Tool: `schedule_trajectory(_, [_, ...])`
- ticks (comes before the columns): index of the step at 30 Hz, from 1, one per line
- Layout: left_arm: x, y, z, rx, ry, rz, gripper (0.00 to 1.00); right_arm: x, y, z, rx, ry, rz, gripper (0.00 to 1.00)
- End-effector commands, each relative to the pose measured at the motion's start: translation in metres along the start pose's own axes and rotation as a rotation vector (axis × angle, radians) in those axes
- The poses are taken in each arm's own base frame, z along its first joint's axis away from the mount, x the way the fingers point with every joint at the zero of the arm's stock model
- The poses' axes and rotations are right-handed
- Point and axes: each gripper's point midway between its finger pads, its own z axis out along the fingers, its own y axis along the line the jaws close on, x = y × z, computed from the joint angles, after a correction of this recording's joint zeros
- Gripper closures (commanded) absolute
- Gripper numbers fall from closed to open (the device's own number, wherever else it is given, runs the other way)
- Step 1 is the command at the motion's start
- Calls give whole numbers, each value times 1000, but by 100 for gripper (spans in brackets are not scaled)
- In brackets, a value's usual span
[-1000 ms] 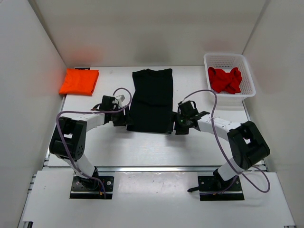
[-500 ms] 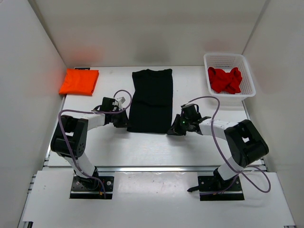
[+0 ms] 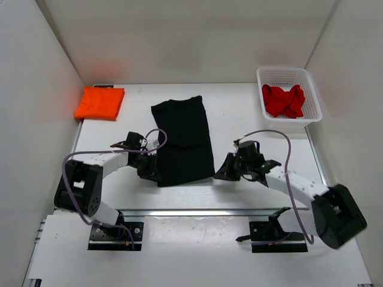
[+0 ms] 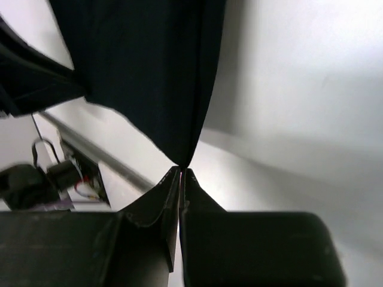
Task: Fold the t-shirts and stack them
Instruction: Fold the folded rectangular tshirt in 1/3 of the way
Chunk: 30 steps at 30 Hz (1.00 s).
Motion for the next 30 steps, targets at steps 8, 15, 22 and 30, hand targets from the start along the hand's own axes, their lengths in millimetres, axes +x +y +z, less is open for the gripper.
schedule_trajectory(8, [51,-50,-76,57,82,147,31,76,-17,-56,18,50,29,9])
schedule_trajectory(15, [-8,-42,-107,-84,-155,291,32,40,18,-74,66,-18,-209,1])
schedule_trajectory(22, [-92,-37,-123,-140,-415,214,32,-13,71,-21,261,31,-712,1])
schedule_trajectory(30, [-115,3,-133,-282,-513,116,32,-33,72,22,370,70,-793,98])
